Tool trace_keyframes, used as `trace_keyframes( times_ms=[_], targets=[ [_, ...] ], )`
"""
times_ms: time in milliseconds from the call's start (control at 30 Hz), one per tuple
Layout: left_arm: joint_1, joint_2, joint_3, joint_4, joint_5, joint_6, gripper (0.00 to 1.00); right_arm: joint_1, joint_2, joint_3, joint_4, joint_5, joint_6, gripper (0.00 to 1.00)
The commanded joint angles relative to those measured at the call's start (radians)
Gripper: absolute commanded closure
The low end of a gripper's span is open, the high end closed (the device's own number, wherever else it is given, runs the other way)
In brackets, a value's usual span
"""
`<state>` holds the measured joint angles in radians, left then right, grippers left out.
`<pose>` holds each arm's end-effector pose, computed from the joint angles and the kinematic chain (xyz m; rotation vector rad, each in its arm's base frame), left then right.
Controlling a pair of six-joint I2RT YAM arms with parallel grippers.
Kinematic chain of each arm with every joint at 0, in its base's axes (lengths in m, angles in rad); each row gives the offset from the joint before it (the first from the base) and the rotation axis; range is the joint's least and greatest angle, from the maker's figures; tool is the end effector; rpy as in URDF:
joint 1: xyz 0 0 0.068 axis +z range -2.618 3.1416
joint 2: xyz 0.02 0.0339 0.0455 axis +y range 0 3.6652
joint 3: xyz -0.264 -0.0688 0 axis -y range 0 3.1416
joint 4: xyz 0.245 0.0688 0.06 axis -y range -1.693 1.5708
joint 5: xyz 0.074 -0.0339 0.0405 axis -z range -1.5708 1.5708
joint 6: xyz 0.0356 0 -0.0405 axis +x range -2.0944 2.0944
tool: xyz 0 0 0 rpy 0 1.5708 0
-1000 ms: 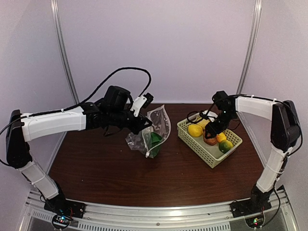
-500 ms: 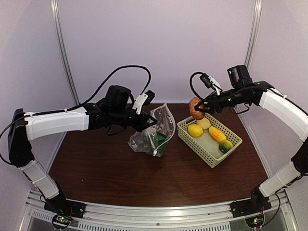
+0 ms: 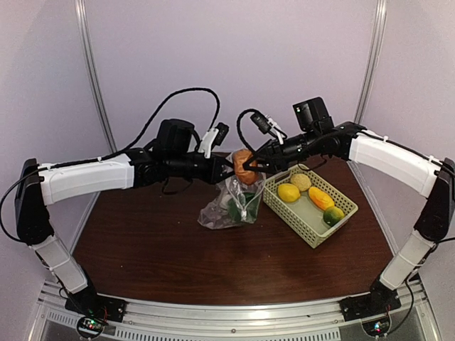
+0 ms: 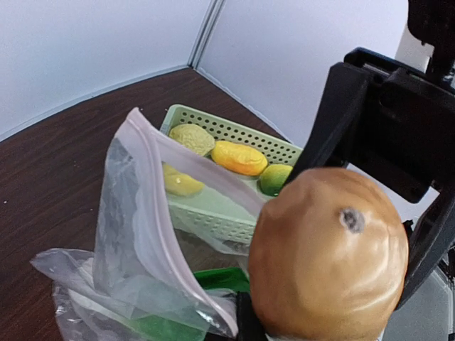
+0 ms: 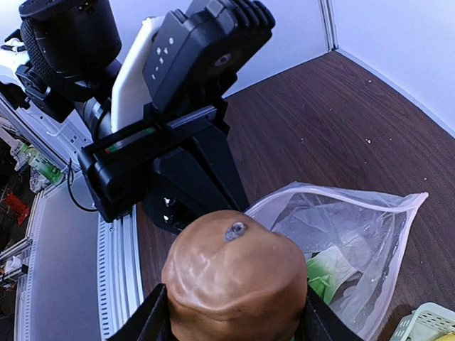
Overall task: Place the food in the zip-top bag and seal the zipper
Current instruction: Place the fake vegetable in the zipper food storage bag.
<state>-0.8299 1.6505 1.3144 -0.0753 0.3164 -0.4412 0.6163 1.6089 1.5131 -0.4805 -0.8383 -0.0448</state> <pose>0.2557 -0.2959 0.3094 0.6305 2.0496 -1.1028 0.2798 0.2307 0.3603 -1.1691 1.8327 1.2265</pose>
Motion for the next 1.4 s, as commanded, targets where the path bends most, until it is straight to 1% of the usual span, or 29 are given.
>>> trace_keyframes(
  times_ms=[0,133,233,533,667,767,800,900,1000,1100,1167,1367],
  targets=[
    [0.006,-0.022,0.045,0.091,0.047,-0.045,1.00,0.009,0.018,-0.007,0.050,0.097,-0.019,0.69],
    [0.007,-0.049,0.040,0.104,0.039,-0.055,1.00,0.013,0.015,-0.036,0.086,0.193,-0.006,0.69],
    [0.006,-0.063,0.036,0.104,0.034,-0.058,1.00,0.018,0.025,-0.048,0.080,0.249,-0.003,0.69],
    [0.005,-0.071,0.001,0.142,0.041,-0.089,1.00,0.059,0.060,-0.043,0.047,0.341,-0.012,0.69],
    [-0.003,-0.061,-0.013,0.169,0.058,-0.113,1.00,0.090,0.086,0.005,0.020,0.471,0.014,0.67],
    [-0.013,-0.053,-0.012,0.175,0.056,-0.115,1.00,0.106,0.117,0.042,0.005,0.484,0.044,0.63],
    [-0.015,-0.053,-0.012,0.175,0.056,-0.116,1.00,0.114,0.129,0.053,-0.004,0.478,0.045,0.59],
    [-0.015,-0.060,-0.020,0.174,0.044,-0.116,1.00,0.128,0.153,0.099,-0.049,0.407,0.044,0.44],
    [-0.015,-0.075,-0.036,0.168,0.019,-0.110,1.00,0.128,0.117,0.119,-0.085,0.375,0.016,0.29],
    [-0.015,-0.084,-0.047,0.155,-0.010,-0.091,1.00,0.124,0.042,0.111,-0.115,0.377,-0.034,0.20],
    [-0.015,-0.086,-0.050,0.144,-0.027,-0.079,1.00,0.121,-0.012,0.094,-0.127,0.365,-0.063,0.17],
    [-0.015,-0.081,-0.044,0.106,-0.052,-0.049,1.00,0.100,-0.153,0.025,-0.144,0.330,-0.124,0.15]
  ],
)
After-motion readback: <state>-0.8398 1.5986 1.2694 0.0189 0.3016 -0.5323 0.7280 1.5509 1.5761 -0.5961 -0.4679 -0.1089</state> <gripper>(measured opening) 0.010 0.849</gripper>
